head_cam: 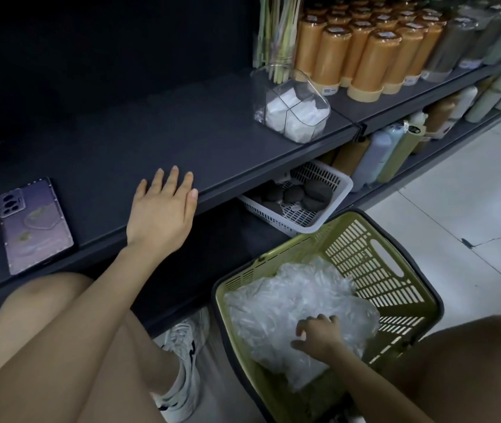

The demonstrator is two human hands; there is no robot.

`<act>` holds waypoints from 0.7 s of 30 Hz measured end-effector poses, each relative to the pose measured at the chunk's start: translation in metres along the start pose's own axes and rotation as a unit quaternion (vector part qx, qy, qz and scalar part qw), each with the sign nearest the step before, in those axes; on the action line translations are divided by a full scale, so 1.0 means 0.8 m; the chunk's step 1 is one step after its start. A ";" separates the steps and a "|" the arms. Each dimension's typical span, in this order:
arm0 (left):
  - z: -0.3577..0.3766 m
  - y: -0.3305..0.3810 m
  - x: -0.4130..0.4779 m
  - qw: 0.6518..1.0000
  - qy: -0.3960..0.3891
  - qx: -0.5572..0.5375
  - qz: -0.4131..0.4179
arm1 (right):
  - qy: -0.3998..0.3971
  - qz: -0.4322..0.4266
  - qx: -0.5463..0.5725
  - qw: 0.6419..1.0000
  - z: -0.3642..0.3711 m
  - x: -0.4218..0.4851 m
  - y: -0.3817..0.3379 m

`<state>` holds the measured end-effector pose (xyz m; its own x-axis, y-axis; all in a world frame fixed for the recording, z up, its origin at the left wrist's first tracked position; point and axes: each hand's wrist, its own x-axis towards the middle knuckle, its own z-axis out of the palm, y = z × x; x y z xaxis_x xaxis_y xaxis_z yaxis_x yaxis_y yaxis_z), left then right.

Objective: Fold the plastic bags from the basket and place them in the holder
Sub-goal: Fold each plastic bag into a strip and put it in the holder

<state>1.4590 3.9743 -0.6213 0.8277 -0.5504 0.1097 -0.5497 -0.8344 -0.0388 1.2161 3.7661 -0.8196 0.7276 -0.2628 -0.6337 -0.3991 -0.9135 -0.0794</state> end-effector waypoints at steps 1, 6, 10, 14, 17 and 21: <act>-0.001 0.000 -0.001 1.000 0.001 -0.001 0.000 | -0.022 -0.006 -0.010 1.000 0.002 0.000 0.003; 0.002 -0.001 -0.001 1.000 -0.001 -0.008 0.001 | -0.069 0.013 -0.094 0.993 0.025 -0.015 0.004; 0.005 -0.002 0.001 1.000 0.001 -0.015 -0.003 | 0.045 0.032 -0.054 0.997 0.033 -0.020 0.007; 0.003 0.000 0.000 1.000 -0.003 -0.016 -0.006 | 0.143 0.029 0.160 0.976 0.003 -0.023 0.000; 0.002 -0.001 -0.001 1.000 -0.008 -0.023 -0.009 | 0.180 -0.008 0.337 0.924 -0.046 -0.027 -0.016; -0.001 -0.004 -0.004 0.993 0.009 -0.119 -0.004 | 0.188 -0.079 0.493 0.846 -0.122 -0.047 -0.039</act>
<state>1.4581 3.9792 -0.6206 0.8314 -0.5411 0.1262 -0.5556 -0.8077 0.1973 1.2555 3.7742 -0.7181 0.8672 -0.4117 -0.2801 -0.4170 -0.2929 -0.8604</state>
